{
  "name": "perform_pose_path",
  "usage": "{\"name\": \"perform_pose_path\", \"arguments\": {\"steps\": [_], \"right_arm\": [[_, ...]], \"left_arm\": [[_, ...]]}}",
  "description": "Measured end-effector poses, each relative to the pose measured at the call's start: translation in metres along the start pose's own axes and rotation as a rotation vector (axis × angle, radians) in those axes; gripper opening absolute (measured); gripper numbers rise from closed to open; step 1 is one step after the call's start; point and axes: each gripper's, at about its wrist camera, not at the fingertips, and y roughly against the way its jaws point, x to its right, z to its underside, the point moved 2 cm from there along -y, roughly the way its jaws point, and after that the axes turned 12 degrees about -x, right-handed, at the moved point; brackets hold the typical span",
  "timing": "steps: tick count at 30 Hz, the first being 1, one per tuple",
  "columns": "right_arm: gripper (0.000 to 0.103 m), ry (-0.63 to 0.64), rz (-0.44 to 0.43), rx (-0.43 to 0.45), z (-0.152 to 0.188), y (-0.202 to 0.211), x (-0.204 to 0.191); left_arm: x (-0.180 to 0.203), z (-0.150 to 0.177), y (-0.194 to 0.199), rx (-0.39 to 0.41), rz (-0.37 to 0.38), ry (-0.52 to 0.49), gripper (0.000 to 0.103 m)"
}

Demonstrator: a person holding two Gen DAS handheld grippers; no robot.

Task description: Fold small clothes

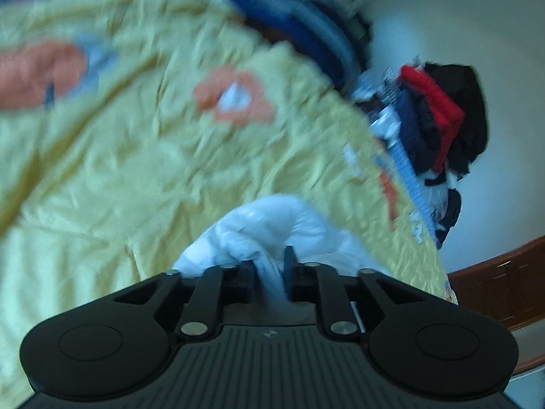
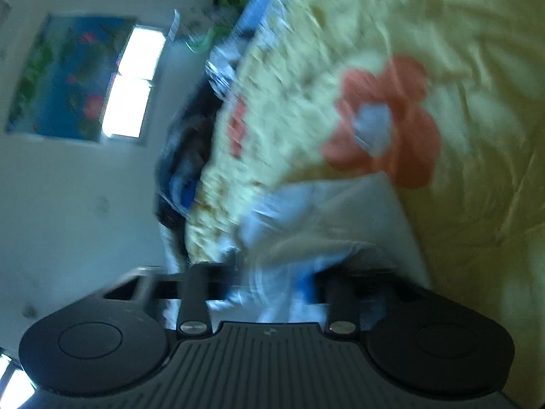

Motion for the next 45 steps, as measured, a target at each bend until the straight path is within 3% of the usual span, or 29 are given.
{"name": "perform_pose_path", "arguments": {"steps": [1,2,3,5,7,9,11,13,17,20,27,34,37,39,41,43,45], "right_arm": [[0.088,0.027,-0.023,0.04,0.003,0.01,-0.01],[0.092,0.061,-0.041,0.08,0.007,0.02,-0.021],[0.09,0.107,-0.05,0.103,0.011,0.029,-0.033],[0.087,0.192,0.002,0.104,0.019,0.036,-0.053],[0.087,0.321,0.126,0.065,0.033,0.027,-0.074],[0.085,0.472,0.29,0.007,0.05,0.003,-0.089],[0.083,0.581,0.414,-0.036,0.062,-0.026,-0.096],[0.084,0.649,0.481,-0.081,0.067,-0.053,-0.094],[0.084,0.636,0.59,-0.09,0.05,-0.092,-0.076],[0.083,0.595,0.56,-0.062,0.033,-0.099,-0.058],[0.089,0.705,0.537,-0.036,0.03,-0.113,-0.046],[0.09,0.731,0.555,0.001,0.035,-0.12,-0.048],[0.082,0.675,0.611,0.037,0.036,-0.105,-0.061],[0.083,0.623,0.564,0.127,0.042,-0.079,-0.076],[0.087,0.644,0.462,0.181,0.052,-0.057,-0.097],[0.099,0.659,0.379,0.135,0.061,-0.057,-0.115],[0.1,0.675,0.358,0.028,0.071,-0.078,-0.125]], "left_arm": [[0.009,0.004,0.013,0.046,-0.002,-0.042,0.033],[0.017,0.01,0.027,0.098,-0.018,-0.086,0.046],[0.029,0.017,0.039,0.158,-0.052,-0.146,0.062],[0.056,0.037,0.059,0.29,-0.138,-0.314,0.068],[0.082,0.059,0.063,0.371,-0.205,-0.486,0.068],[0.1,0.072,0.049,0.349,-0.232,-0.595,0.07],[0.108,0.073,0.025,0.282,-0.265,-0.624,0.07],[0.109,0.068,-0.003,0.232,-0.284,-0.631,0.07],[0.104,0.052,-0.056,0.181,-0.426,-0.656,0.07],[0.092,0.039,-0.079,0.159,-0.469,-0.642,0.074],[0.07,0.028,-0.101,0.143,-0.432,-0.569,0.082],[0.079,0.038,-0.105,0.23,-0.51,-0.609,0.083],[0.088,0.056,-0.073,0.361,-0.562,-0.618,0.081],[0.097,0.075,-0.04,0.435,-0.502,-0.605,0.082],[0.108,0.095,-0.02,0.43,-0.399,-0.62,0.083],[0.125,0.115,-0.019,0.375,-0.369,-0.7,0.083],[0.143,0.136,-0.034,0.315,-0.37,-0.814,0.083]]}}
